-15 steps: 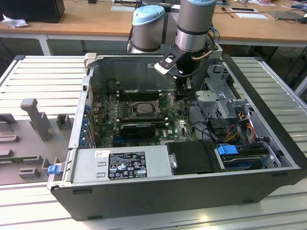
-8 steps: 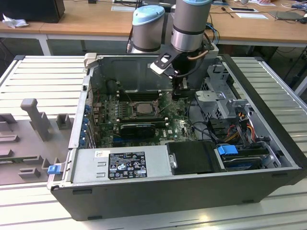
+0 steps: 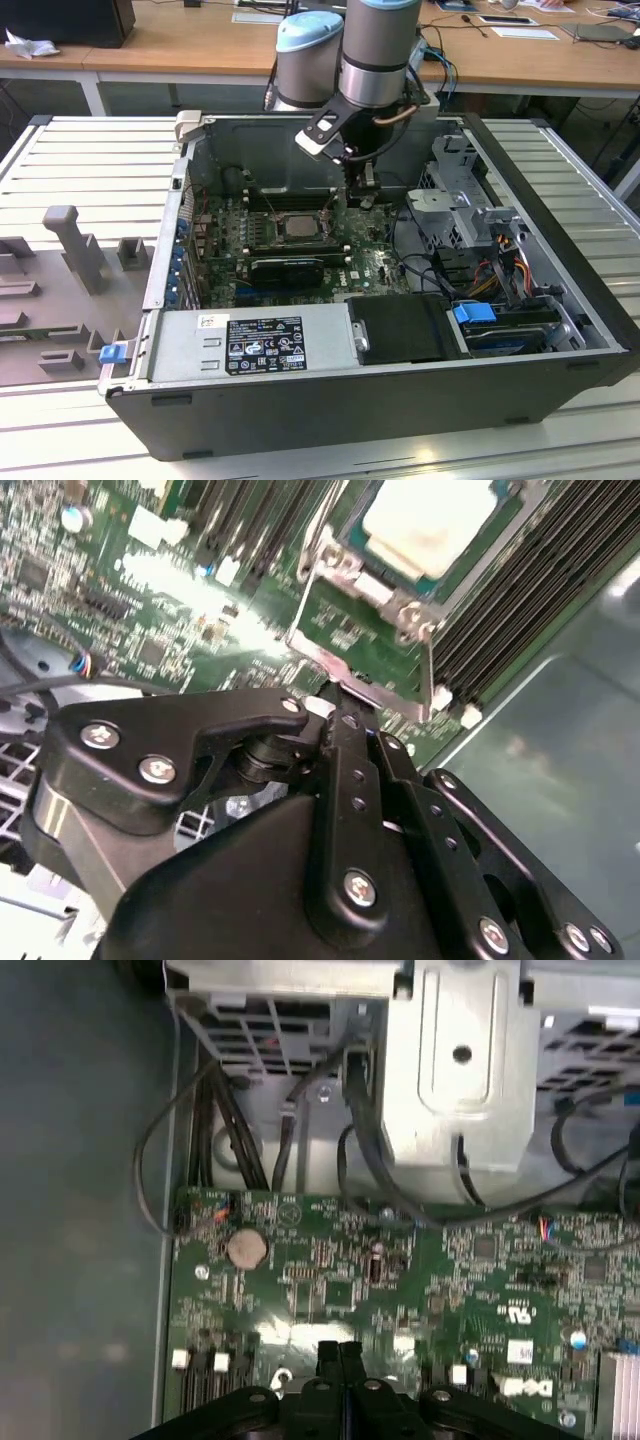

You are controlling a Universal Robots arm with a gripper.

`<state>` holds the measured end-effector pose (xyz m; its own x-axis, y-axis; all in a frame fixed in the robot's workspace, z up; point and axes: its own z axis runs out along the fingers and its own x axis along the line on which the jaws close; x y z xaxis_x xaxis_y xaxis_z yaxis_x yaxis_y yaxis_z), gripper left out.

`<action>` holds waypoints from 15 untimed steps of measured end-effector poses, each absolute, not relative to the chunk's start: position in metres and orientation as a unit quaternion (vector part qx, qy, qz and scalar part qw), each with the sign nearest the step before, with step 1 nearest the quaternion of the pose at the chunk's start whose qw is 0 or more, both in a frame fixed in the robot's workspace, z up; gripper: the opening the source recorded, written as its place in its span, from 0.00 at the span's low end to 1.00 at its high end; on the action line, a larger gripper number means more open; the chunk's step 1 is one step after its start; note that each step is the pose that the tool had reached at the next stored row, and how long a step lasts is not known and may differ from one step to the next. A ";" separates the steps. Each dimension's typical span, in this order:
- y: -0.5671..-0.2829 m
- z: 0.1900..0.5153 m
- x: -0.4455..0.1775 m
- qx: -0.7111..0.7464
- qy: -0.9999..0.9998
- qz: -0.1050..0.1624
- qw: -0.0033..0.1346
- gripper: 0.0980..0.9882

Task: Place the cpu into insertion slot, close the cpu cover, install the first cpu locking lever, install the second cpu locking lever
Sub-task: 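Close the cpu cover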

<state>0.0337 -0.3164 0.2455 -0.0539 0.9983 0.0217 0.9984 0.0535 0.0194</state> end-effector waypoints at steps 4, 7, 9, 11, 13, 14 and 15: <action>-0.316 0.245 0.014 -0.688 -0.726 -0.015 0.001 0.01; -0.316 0.245 0.006 -0.688 -0.726 -0.015 0.001 0.01; -0.316 0.245 -0.001 -0.688 -0.726 -0.015 0.001 0.01; -0.316 0.244 -0.003 -0.688 -0.726 -0.015 0.001 0.01; -0.316 0.241 -0.004 -0.688 -0.726 -0.014 0.001 0.01; -0.316 0.239 -0.004 -0.687 -0.726 -0.015 0.001 0.01; -0.316 0.237 -0.005 -0.687 -0.727 -0.015 0.001 0.01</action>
